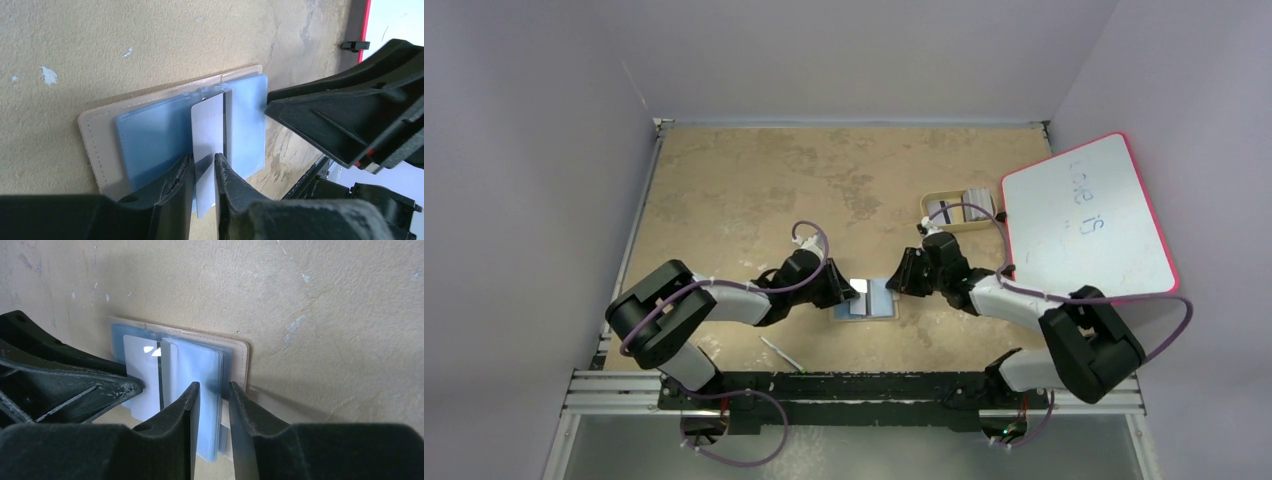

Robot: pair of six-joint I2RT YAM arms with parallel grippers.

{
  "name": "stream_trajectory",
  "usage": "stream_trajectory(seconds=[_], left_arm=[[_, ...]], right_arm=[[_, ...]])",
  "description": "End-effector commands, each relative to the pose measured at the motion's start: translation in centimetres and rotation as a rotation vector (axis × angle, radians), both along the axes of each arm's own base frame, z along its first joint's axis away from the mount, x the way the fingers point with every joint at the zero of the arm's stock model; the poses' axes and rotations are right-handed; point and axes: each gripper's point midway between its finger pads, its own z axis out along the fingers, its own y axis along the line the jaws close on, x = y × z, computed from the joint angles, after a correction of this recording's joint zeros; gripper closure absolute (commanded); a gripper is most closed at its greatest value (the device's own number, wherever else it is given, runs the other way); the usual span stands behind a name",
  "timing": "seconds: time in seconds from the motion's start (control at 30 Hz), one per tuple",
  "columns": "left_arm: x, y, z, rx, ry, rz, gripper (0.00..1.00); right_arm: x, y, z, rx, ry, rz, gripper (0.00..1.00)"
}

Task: Put the credit cards into the card holder
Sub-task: Insert the credit card into the card holder.

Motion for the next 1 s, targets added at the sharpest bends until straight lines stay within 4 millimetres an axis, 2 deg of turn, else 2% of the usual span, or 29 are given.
stream_trajectory(seconds=[0.0, 0.23, 0.63, 0.97], left_arm=[[0.5, -0.3, 1.1, -0.010, -0.023, 0.012, 0.77], [0.7, -0.6, 1.4, 0.000, -0.025, 0.009, 0.72], [1.1, -0.1, 2.0, 0.054, -0.052, 0.040, 0.68], [0.5, -1.3, 1.8, 0.050, -0.042, 0.006, 0.74]], right_arm=[[0.9, -0.2, 2.9, -0.006, -0.062, -0.021, 0.69], [0.1, -0.7, 2.8, -0.014, -0.055, -0.016, 0.67], [-2.4, 0.2, 1.0, 0.088, 0.010, 0.027, 0.67], [-2.8, 0.9, 0.1, 0.122, 0.027, 0.035, 0.65]])
